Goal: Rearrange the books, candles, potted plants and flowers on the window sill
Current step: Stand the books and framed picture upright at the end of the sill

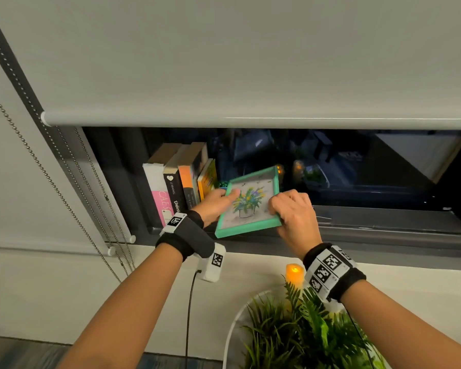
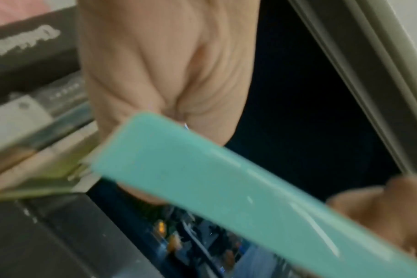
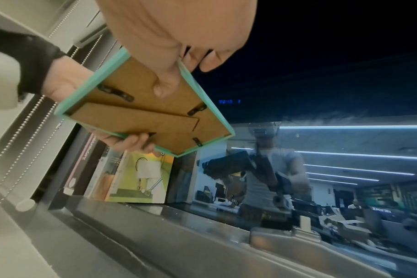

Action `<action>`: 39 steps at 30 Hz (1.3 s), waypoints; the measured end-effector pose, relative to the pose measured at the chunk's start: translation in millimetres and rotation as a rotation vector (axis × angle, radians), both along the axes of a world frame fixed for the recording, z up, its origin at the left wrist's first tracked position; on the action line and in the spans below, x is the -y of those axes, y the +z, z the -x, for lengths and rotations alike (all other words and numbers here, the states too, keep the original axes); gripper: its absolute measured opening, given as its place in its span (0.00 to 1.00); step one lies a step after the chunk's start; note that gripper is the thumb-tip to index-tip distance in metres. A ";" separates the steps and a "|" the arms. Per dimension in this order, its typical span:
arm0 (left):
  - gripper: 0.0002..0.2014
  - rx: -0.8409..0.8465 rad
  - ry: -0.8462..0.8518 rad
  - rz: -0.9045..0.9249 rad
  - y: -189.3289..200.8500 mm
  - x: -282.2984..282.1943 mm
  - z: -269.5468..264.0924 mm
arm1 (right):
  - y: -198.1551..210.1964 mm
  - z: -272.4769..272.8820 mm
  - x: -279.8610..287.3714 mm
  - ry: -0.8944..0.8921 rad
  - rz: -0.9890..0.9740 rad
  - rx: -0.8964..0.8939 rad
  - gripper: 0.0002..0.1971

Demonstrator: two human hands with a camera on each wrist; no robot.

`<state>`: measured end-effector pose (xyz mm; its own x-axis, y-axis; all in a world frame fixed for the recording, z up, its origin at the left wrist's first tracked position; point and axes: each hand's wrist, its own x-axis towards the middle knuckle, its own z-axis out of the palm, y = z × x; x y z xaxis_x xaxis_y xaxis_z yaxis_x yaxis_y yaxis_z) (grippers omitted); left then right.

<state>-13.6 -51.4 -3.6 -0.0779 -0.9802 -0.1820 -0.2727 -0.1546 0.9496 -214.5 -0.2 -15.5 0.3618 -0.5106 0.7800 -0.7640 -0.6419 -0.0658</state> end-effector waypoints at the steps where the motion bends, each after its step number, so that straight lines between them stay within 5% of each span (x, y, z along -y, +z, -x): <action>1: 0.14 -0.057 0.029 -0.021 0.6 -2.2 2.3 | 0.2 -0.1 -0.9 0.002 -0.015 -0.023 0.22; 6: 0.14 -0.178 0.162 0.066 4.4 -4.7 2.6 | -3.5 11.1 5.2 -0.137 -0.194 -0.120 0.26; 9: 0.14 -0.176 0.197 0.192 8.1 -6.7 -1.5 | -2.6 18.7 8.8 -0.127 -0.563 0.197 0.30; 11: 0.15 -0.203 0.189 0.215 10.0 -7.9 -2.8 | 0.6 21.2 13.9 -0.044 -0.783 0.367 0.21; 13: 0.14 -0.228 0.183 0.228 13.6 -9.4 -1.3 | 5.8 19.1 18.9 0.050 -0.876 0.419 0.11; 18: 0.13 -0.209 0.145 0.272 18.0 -10.5 4.0 | 27.2 2.7 20.6 0.257 -1.119 0.749 0.16; 39: 0.19 0.056 -0.035 0.325 3.8 -0.8 -9.3 | 5.5 0.7 56.5 0.225 -1.022 0.737 0.17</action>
<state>-4.3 -50.7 0.2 -0.1111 -0.9846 0.1353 -0.3252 0.1647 0.9312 -215.2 -56.6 -10.0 0.1696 -0.9778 0.1229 -0.2181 -0.1589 -0.9629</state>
